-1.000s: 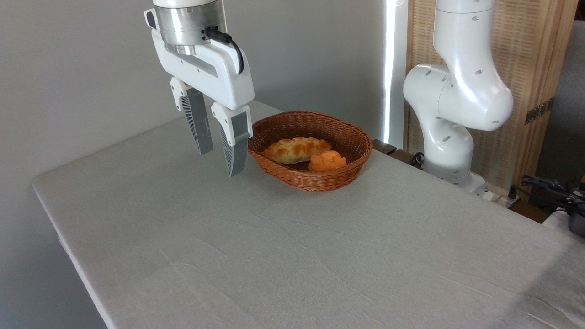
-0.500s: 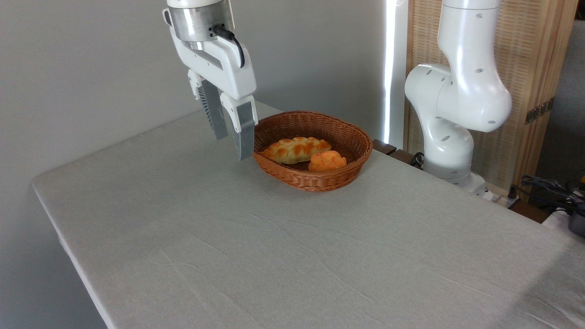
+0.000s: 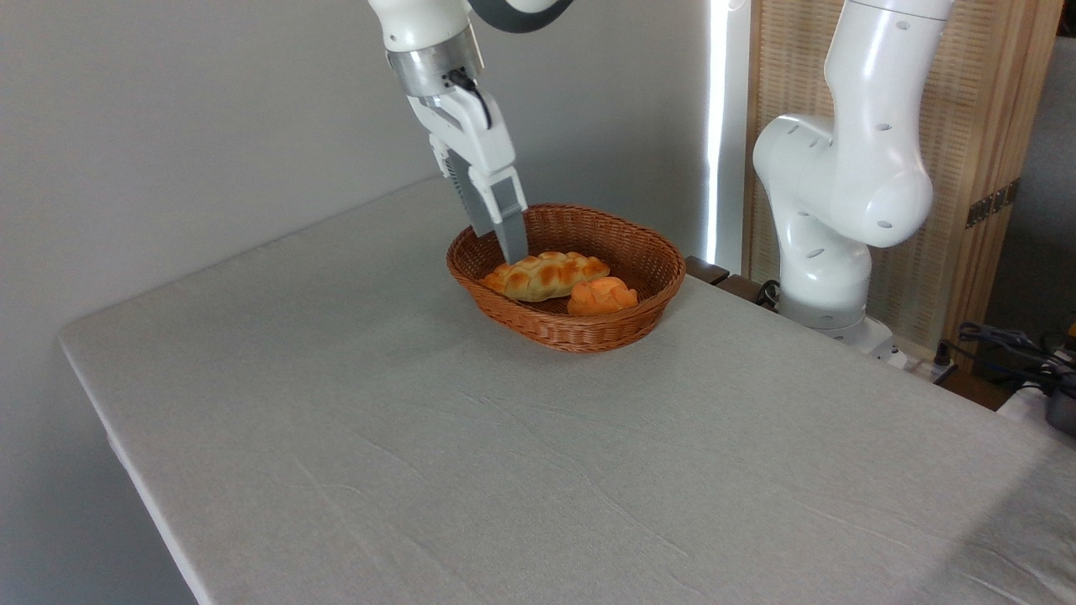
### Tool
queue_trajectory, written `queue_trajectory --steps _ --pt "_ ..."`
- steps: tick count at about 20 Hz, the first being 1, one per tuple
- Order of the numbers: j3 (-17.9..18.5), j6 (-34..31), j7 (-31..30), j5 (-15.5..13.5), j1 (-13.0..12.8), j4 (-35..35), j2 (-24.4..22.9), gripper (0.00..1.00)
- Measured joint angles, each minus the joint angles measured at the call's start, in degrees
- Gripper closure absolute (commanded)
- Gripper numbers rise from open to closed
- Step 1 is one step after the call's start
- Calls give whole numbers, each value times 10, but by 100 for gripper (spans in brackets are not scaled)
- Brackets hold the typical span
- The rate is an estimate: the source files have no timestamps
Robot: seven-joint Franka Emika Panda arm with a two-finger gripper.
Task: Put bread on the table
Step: 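Move the open gripper over the basket and lower it onto the croissant, then close the gripper on the croissant inside the basket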
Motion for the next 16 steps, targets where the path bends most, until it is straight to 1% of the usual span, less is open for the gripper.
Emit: queue_trajectory --steps 3,5,6,8,11,13,14,16 --pt "-44 8 -120 -1 -14 -29 -3 0" --pt "-64 10 -160 -4 -18 -42 -3 0" --pt "-69 16 -170 -16 -18 -48 -3 0" --pt "-73 50 -174 -33 -18 -68 -3 0" --pt "-89 106 -174 -36 -18 -112 -2 0" --pt "-93 131 -174 -36 -18 -133 -1 0" --pt "-93 140 -174 -36 -18 -139 0 5" --pt "-94 150 -174 -36 -18 -144 1 43"
